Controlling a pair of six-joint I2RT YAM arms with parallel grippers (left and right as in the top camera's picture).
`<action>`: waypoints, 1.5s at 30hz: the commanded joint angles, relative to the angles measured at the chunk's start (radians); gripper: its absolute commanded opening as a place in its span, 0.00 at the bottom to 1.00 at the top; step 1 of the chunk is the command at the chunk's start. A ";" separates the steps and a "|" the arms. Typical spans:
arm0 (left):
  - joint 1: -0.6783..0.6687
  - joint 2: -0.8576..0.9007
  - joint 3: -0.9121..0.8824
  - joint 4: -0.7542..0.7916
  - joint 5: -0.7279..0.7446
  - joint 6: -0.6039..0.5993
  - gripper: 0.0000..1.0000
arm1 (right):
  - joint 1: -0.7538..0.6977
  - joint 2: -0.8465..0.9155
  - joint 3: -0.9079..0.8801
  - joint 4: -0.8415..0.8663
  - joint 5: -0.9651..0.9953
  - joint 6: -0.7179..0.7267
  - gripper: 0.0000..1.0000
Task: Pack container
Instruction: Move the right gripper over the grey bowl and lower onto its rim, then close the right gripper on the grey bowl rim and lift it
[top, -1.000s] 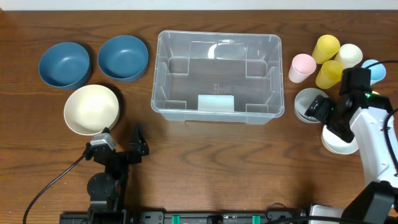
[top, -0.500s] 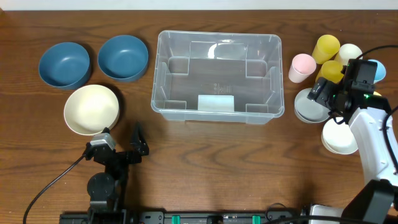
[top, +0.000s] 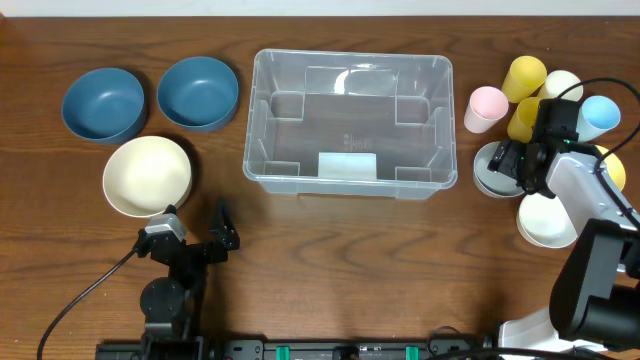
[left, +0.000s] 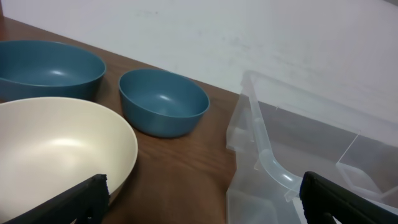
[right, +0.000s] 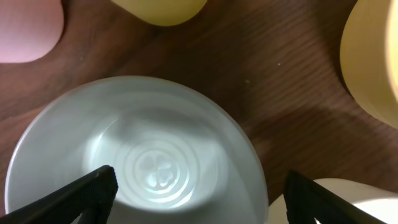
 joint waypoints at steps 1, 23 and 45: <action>-0.001 -0.006 -0.018 -0.038 -0.030 0.017 0.98 | -0.015 0.000 -0.004 0.011 0.039 -0.009 0.85; -0.001 -0.006 -0.018 -0.038 -0.029 0.017 0.98 | -0.021 0.039 -0.006 0.004 0.039 -0.001 0.01; -0.001 -0.006 -0.018 -0.038 -0.029 0.017 0.98 | -0.021 -0.108 -0.005 -0.129 -0.059 0.086 0.01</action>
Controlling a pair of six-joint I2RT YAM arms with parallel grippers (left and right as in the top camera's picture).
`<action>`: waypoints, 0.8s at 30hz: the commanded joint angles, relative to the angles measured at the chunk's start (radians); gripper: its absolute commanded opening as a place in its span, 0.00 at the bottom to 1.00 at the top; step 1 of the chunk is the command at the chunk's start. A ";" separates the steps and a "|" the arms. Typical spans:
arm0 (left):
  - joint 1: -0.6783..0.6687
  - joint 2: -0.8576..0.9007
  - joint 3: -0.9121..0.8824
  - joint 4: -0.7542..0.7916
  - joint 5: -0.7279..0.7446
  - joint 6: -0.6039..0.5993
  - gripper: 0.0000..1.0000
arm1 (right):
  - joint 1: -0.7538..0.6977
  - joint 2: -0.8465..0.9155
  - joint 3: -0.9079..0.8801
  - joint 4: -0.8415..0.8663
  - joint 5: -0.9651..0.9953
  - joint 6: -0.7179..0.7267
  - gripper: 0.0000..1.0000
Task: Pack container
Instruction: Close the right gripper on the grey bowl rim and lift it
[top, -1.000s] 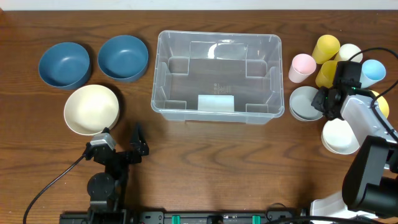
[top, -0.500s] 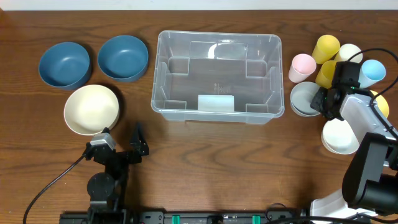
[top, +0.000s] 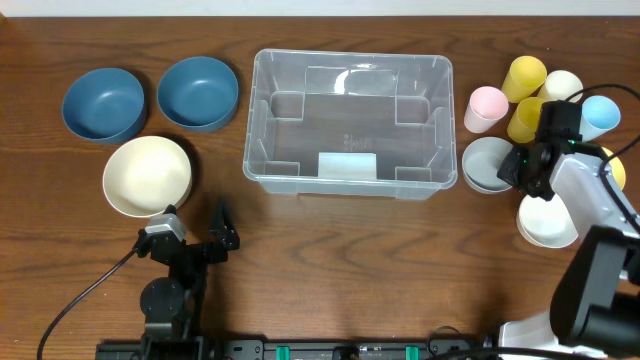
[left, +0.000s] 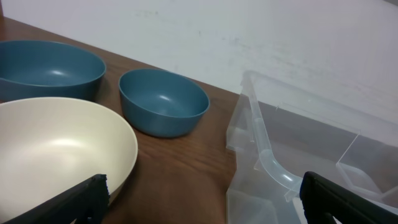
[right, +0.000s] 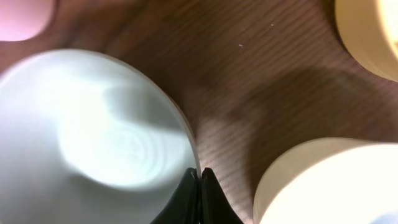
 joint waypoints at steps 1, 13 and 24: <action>-0.002 -0.006 -0.018 -0.038 -0.030 0.017 0.98 | -0.011 -0.088 -0.009 -0.029 -0.015 0.021 0.01; -0.002 -0.006 -0.018 -0.038 -0.030 0.017 0.98 | -0.037 -0.360 -0.009 -0.128 0.006 0.021 0.01; -0.002 -0.006 -0.018 -0.038 -0.030 0.017 0.98 | -0.048 -0.529 -0.008 -0.075 -0.240 -0.078 0.01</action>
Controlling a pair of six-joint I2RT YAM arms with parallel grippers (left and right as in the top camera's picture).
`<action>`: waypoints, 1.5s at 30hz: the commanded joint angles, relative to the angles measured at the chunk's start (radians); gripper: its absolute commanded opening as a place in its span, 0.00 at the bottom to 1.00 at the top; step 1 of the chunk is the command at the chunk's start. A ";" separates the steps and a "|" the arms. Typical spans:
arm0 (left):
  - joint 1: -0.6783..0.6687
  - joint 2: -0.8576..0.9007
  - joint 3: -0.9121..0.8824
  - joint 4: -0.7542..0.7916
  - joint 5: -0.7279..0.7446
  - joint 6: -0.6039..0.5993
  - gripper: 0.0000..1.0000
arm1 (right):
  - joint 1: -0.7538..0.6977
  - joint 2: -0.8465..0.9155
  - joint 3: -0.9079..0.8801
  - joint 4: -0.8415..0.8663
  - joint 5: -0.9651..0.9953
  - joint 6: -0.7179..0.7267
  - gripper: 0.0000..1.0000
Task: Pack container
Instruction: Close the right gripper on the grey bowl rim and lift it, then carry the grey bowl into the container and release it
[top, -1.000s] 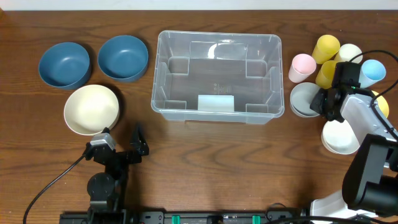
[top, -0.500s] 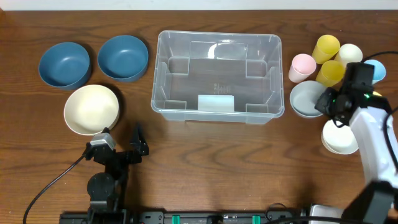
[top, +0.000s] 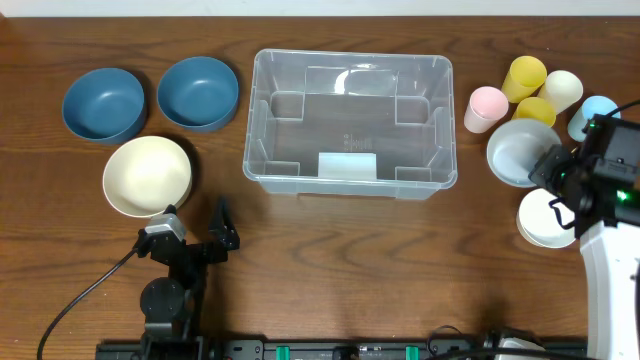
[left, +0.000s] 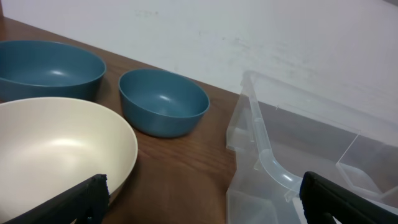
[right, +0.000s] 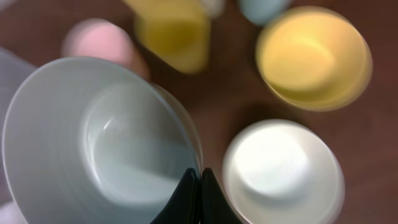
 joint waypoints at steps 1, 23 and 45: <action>-0.002 -0.006 -0.018 -0.038 -0.030 0.016 0.98 | -0.004 -0.057 -0.004 0.051 -0.251 -0.060 0.01; -0.002 -0.006 -0.018 -0.038 -0.030 0.017 0.98 | 0.427 0.225 0.293 0.190 -0.170 -0.067 0.01; -0.002 -0.006 -0.018 -0.038 -0.030 0.017 0.98 | 0.497 0.676 0.426 0.218 0.061 -0.095 0.01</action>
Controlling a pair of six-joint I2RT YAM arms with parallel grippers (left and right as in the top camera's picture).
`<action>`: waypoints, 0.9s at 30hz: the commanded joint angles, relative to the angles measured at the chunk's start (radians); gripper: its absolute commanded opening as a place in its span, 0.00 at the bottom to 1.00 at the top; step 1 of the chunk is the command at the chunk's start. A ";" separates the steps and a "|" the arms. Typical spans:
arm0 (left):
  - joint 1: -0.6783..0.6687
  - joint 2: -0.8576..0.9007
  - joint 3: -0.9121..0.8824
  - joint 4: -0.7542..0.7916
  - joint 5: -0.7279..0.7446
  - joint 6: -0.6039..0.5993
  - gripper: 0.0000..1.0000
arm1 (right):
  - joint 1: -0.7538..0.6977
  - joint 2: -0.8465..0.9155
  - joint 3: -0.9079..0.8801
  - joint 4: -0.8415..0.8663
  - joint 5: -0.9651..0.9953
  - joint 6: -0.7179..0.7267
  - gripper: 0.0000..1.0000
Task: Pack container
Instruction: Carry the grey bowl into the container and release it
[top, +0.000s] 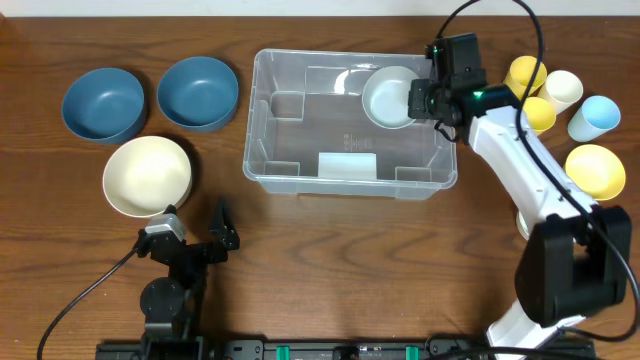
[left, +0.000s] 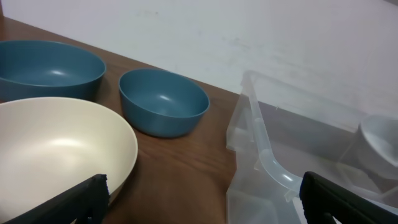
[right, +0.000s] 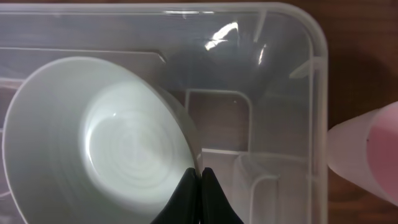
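Note:
A clear plastic container (top: 300, 150) stands mid-table. My right gripper (right: 200, 177) is shut on the rim of a pale grey bowl (right: 112, 143), holding it tilted at the container's back right corner (top: 390, 97). I cannot tell whether the bowl touches the floor of the container. It also shows through the container wall in the left wrist view (left: 379, 140). My left gripper (left: 202, 202) stands open and holds nothing, low at the front left, facing a cream bowl (left: 56, 149) and the container (left: 261, 155).
Two blue bowls (top: 103, 103) (top: 198, 92) and the cream bowl (top: 147, 175) sit left of the container. To its right are yellow cups (top: 522, 72), a cream cup (top: 562, 88), a light blue cup (top: 596, 115), a pink cup (right: 373, 155) and a yellow bowl (top: 594, 168).
My right gripper, still shut on the grey bowl, has moved from beside the cups on the right to the container's back right corner. The left arm has not moved.
My right gripper first stood open over the grey bowl on the table right of the container. Then it was shut on the bowl's rim. Then it held the bowl up near the cups, and now holds it at the container.

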 joint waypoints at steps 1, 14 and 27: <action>-0.002 -0.006 -0.018 -0.038 -0.030 0.017 0.98 | 0.003 0.040 0.031 0.016 0.040 -0.020 0.01; -0.002 -0.006 -0.018 -0.038 -0.030 0.017 0.98 | 0.003 0.134 0.031 0.088 0.077 -0.023 0.01; -0.002 -0.006 -0.018 -0.038 -0.030 0.017 0.98 | 0.003 0.192 0.031 0.143 0.088 -0.031 0.06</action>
